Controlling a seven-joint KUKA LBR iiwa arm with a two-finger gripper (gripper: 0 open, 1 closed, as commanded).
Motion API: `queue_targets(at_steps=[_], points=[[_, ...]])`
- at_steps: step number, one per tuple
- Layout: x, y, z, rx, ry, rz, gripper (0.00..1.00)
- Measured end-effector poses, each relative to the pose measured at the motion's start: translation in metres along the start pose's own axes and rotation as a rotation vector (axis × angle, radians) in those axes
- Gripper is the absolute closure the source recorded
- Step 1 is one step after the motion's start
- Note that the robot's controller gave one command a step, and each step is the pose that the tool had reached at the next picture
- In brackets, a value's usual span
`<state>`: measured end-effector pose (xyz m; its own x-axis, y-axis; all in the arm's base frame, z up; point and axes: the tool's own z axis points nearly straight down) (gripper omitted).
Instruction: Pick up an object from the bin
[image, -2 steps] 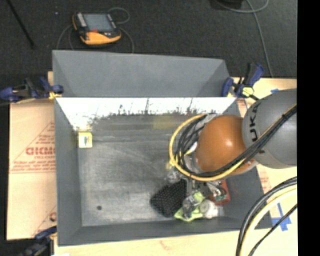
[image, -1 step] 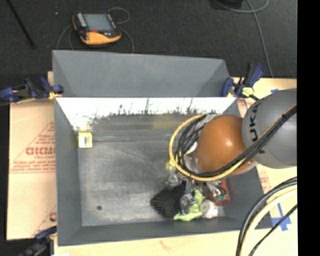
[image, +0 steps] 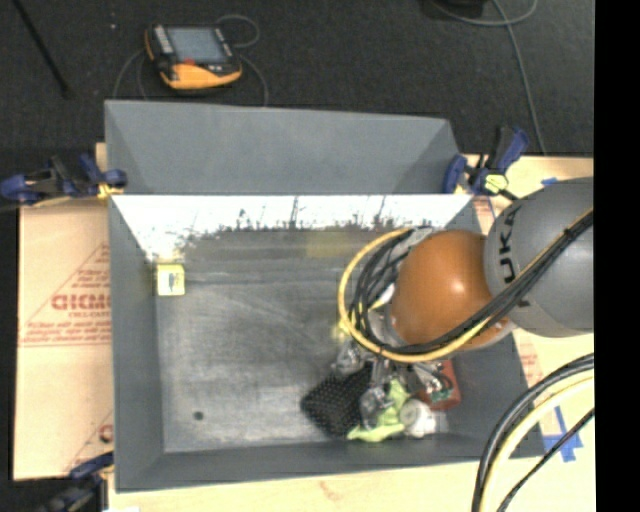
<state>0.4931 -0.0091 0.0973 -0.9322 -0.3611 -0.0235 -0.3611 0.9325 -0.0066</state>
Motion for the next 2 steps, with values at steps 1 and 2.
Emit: queue_targets(at_steps=[1, 2], points=[[0.0002, 0.0, 0.0001, 0.0, 0.0, 0.001, 1.0], [0.0003, 0.0, 0.0001, 0.0, 0.001, 0.001, 1.0]])
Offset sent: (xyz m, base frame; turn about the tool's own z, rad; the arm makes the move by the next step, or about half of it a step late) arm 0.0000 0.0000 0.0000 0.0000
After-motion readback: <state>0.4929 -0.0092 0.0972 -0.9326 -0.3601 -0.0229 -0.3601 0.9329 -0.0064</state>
